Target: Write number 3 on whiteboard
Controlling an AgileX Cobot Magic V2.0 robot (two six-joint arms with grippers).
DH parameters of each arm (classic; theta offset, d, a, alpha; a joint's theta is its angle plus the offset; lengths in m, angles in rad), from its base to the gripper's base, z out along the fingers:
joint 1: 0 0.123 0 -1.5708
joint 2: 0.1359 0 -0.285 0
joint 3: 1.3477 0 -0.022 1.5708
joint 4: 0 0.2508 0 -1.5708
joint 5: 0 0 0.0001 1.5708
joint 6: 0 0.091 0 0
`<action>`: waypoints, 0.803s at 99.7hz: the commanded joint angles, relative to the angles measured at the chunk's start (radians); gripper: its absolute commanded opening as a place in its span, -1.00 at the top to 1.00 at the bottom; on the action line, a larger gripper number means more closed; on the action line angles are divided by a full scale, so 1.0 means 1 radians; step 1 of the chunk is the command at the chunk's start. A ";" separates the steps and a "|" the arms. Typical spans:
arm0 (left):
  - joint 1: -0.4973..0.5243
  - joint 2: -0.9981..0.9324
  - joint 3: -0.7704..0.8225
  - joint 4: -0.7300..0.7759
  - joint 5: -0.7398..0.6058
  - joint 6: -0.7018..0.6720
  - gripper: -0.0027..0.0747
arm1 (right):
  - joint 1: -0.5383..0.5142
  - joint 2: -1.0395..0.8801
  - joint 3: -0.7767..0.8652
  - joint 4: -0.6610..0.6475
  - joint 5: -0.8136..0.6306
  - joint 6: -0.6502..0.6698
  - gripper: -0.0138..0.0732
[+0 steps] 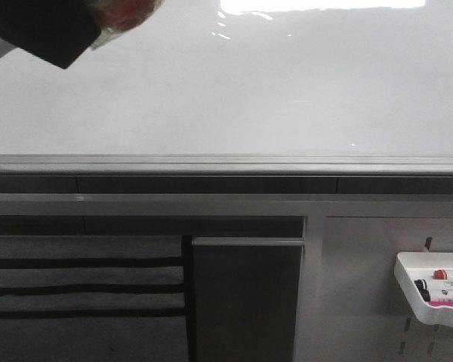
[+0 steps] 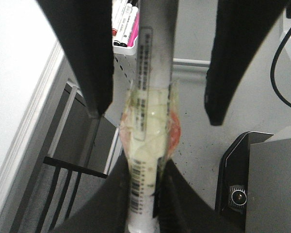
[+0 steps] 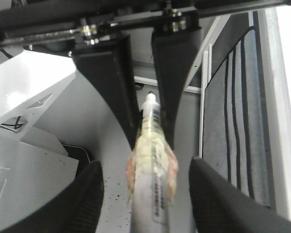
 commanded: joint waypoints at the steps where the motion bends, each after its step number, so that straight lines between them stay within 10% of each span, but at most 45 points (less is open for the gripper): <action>1: -0.008 -0.013 -0.038 -0.013 -0.058 0.002 0.98 | 0.004 -0.021 -0.035 0.033 -0.035 -0.042 -0.13; 80: -0.008 -0.013 -0.038 -0.011 -0.058 0.002 0.98 | 0.004 -0.021 -0.038 0.027 -0.024 -0.054 0.30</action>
